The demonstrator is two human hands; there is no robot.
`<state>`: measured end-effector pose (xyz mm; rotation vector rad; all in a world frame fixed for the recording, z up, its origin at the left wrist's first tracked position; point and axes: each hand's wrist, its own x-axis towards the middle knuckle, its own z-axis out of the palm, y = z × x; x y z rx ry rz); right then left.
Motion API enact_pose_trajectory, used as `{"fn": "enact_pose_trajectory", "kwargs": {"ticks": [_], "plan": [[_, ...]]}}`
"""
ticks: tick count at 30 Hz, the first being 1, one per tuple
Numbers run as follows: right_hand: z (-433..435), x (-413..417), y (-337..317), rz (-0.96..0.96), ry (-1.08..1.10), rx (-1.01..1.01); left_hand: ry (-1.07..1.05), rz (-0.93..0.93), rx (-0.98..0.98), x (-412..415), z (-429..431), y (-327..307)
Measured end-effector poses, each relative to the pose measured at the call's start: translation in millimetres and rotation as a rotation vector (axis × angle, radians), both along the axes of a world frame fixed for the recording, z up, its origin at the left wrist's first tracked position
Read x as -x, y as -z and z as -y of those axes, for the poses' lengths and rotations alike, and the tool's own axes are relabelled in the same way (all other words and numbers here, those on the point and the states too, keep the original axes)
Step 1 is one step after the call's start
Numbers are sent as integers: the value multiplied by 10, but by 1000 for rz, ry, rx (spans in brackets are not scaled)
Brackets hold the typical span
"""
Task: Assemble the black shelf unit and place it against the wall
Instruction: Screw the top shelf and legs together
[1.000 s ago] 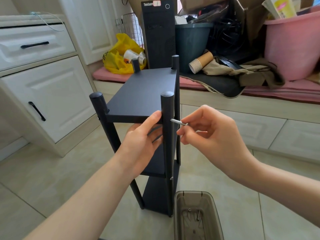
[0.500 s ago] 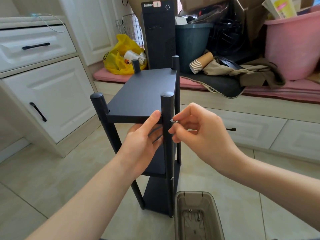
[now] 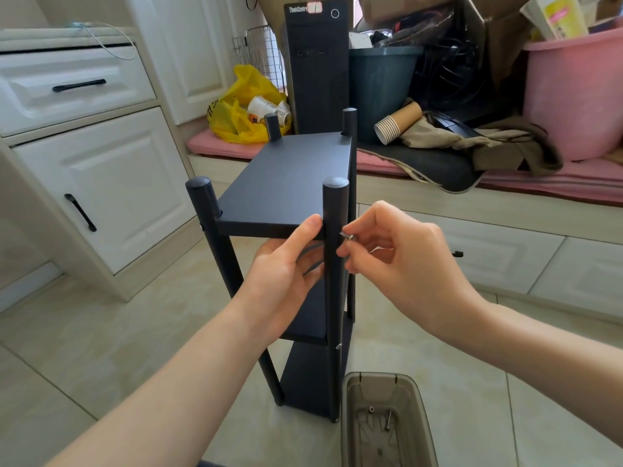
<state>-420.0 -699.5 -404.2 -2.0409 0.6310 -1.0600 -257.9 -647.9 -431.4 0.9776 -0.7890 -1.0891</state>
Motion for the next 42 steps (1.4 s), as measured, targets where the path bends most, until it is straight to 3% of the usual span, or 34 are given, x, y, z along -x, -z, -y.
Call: {"fn": "enact_pose_trajectory", "kwargs": {"ticks": [16, 22, 30, 42], "plan": [[12, 4, 47, 50, -24, -28, 3, 107, -2, -25, -8, 25], [-10, -8, 93, -56, 50, 273, -2, 101, -3, -30, 2, 23], [-13, -28, 69, 82, -2, -7, 9, 92, 2, -27, -7, 23], [-8, -13, 128, 45, 23, 97, -16, 71, -11, -25, 31, 63]]}}
